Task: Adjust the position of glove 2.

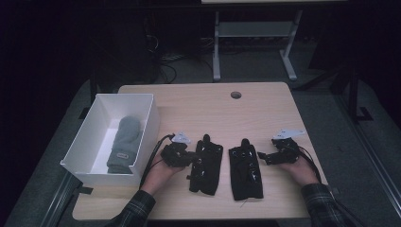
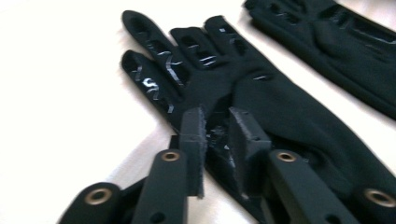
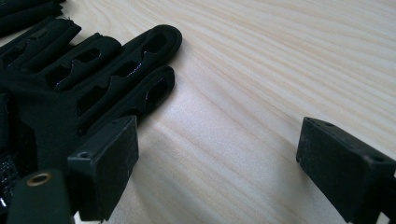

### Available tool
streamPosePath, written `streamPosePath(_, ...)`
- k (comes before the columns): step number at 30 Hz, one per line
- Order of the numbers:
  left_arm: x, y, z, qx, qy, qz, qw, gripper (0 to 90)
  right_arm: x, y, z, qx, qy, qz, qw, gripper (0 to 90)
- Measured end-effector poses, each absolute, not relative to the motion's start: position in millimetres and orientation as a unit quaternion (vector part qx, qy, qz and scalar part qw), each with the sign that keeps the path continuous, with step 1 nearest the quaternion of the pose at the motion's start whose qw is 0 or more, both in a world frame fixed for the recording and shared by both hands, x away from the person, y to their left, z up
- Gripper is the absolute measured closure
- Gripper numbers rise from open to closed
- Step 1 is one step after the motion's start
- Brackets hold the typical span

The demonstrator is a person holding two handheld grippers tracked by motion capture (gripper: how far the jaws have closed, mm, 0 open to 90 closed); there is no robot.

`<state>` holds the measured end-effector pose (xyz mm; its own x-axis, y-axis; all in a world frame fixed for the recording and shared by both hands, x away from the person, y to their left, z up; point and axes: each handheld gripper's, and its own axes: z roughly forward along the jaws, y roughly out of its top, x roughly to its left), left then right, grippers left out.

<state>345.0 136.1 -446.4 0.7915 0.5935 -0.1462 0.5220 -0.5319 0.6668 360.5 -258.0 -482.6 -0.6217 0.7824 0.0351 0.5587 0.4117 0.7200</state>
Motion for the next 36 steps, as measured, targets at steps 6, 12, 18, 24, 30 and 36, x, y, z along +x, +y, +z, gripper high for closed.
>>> streamPosePath(6, 347.9, 131.5, -454.6, 0.873, 0.336, 0.055, 0.349, 65.1, 360.8, -257.9, -482.7, 0.406, 0.826, 0.36, 0.156, 12.9)
streamPosePath(12, 348.3, 128.4, -460.1, 0.878, 0.335, 0.06, 0.337, 65.4, 360.8, -257.9, -482.6, 0.405, 0.826, 0.36, 0.155, 12.8)
streamPosePath(18, 346.1, 125.2, -459.7, 0.88, 0.333, 0.057, 0.335, 79.8, 360.7, -257.7, -480.7, 0.401, 0.829, 0.358, 0.153, 20.3)
streamPosePath(24, 348.2, 129.2, -458.3, 0.867, 0.355, 0.043, 0.347, 87.3, 341.0, -262.0, -461.9, 0.377, 0.835, 0.383, 0.121, 67.8)
streamPosePath(30, 347.9, 136.8, -455.0, 0.852, 0.37, 0.029, 0.368, 87.8, 319.7, -261.6, -461.4, 0.344, 0.856, 0.378, 0.074, 90.0)
streamPosePath(36, 347.0, 143.3, -448.4, 0.836, 0.379, 0.01, 0.396, 88.0, 316.0, -247.9, -467.2, 0.321, 0.875, 0.361, 0.045, 90.0)
